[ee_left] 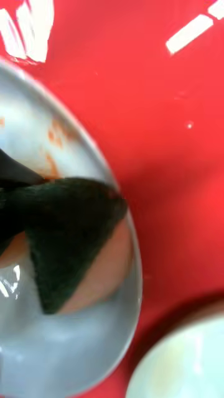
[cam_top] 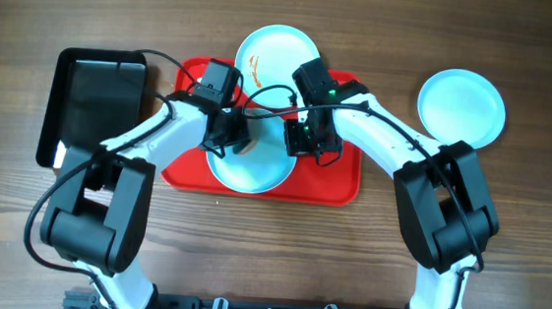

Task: Clean dirty plates on tray and stack at the side
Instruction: 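Scrub the lower plate with the sponge in the left gripper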

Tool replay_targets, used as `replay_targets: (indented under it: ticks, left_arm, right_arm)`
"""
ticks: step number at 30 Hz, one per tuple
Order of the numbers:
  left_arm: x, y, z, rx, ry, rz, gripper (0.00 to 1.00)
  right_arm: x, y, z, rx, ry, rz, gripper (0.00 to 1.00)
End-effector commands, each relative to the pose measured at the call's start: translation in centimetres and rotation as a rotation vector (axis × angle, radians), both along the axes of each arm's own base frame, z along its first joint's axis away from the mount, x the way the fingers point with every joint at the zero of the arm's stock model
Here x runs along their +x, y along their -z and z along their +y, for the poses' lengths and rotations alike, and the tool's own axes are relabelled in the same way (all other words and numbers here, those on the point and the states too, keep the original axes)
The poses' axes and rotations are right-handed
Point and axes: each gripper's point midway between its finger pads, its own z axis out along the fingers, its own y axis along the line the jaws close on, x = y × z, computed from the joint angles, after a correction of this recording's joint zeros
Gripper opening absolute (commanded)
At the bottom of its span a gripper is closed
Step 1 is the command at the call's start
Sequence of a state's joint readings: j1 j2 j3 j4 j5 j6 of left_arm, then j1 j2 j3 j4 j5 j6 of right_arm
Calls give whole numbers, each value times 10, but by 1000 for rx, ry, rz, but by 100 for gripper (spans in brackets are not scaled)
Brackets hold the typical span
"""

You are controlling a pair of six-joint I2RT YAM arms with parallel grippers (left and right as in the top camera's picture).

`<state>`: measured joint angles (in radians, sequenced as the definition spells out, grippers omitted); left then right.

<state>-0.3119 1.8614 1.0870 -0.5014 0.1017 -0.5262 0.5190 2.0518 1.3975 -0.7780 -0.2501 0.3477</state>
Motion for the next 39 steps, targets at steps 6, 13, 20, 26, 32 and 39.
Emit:
replay_targets:
  ticks: [6, 13, 20, 26, 32, 39]
  left_arm:
    - [-20, -18, 79, 228, -149, 70, 4]
    - [-19, -72, 13, -101, -40, -6, 4]
    - [-29, -36, -64, -162, 63, 44, 4]
    - [-43, 8, -70, -55, 91, 116, 4]
    - [-50, 11, 31, 411, -17, 128, 4]
    - [-39, 8, 67, 488, 24, 130, 4]
  right_arm:
    - [-3, 9, -10, -58, 6, 15, 4]
    - [-2, 9, -10, -57, 11, 15, 4]
    - [-3, 9, -10, -58, 25, 21, 4]
    - [-3, 10, -10, -59, 24, 21, 4]
    - [-3, 10, -11, -64, 23, 22, 4]
    - [-4, 11, -17, -96, 25, 22, 4]
